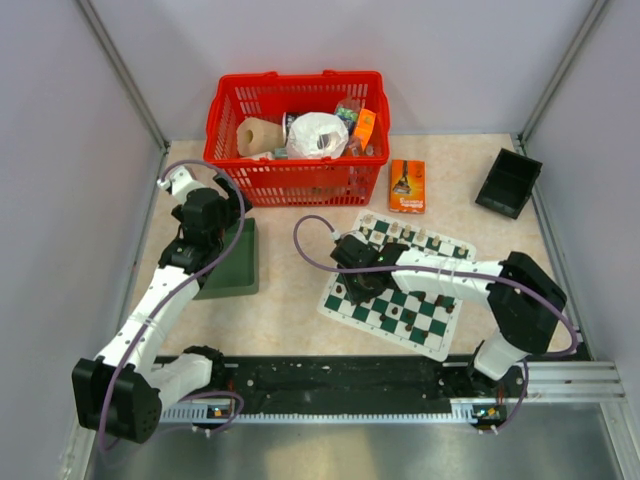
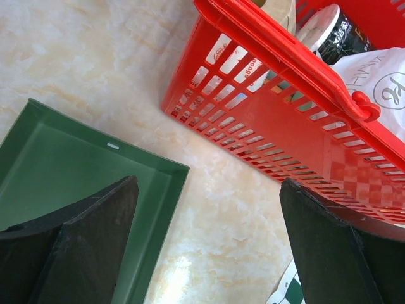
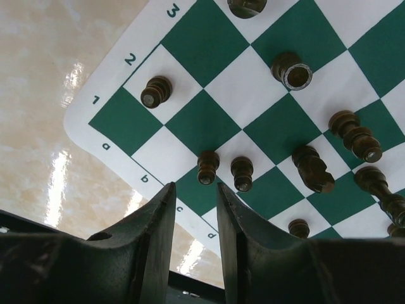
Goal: Set up the chess pieces on the board
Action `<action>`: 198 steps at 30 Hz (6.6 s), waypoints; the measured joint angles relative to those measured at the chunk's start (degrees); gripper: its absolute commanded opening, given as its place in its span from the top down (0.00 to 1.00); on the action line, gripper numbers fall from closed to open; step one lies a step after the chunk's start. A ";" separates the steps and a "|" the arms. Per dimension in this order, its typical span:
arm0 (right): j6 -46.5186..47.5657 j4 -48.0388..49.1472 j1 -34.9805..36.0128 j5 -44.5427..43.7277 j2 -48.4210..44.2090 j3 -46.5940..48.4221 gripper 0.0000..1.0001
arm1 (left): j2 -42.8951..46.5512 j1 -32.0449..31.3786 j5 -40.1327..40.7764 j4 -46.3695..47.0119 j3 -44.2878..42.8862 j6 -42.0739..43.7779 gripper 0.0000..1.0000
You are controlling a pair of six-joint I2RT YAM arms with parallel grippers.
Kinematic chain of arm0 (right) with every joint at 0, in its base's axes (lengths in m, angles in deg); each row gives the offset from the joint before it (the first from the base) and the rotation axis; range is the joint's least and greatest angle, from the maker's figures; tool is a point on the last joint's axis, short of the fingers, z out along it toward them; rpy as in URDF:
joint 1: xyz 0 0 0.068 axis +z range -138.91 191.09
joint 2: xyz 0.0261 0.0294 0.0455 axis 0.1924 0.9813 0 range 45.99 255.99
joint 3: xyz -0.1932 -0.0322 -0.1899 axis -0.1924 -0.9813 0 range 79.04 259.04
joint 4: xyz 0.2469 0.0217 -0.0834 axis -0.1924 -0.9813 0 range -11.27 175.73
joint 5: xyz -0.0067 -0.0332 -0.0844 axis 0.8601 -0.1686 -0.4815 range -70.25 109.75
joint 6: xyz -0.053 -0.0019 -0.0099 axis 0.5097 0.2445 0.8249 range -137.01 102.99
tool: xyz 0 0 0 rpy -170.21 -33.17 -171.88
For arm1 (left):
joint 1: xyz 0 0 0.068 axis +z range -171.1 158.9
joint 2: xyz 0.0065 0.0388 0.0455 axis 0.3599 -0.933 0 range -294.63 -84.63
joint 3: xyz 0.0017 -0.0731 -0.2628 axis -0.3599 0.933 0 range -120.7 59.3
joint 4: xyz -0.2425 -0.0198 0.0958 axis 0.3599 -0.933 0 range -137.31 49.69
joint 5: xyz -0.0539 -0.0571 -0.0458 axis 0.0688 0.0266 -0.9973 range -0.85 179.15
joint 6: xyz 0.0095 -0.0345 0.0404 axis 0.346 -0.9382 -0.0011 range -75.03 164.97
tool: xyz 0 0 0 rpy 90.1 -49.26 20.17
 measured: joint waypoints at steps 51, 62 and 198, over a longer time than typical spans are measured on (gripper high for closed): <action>-0.46 2.14 0.00 -1.07 0.33 0.00 0.71 | 0.00 1.07 -0.72 0.33 0.17 -0.70 0.01; -0.66 2.03 0.00 -1.64 0.07 0.00 0.71 | 0.00 1.11 -1.53 0.39 0.17 -0.87 0.01; -4.94 -3.28 -1.25 -2.60 -18.23 -7.93 0.60 | 0.00 2.34 -4.11 1.18 0.61 -1.11 0.01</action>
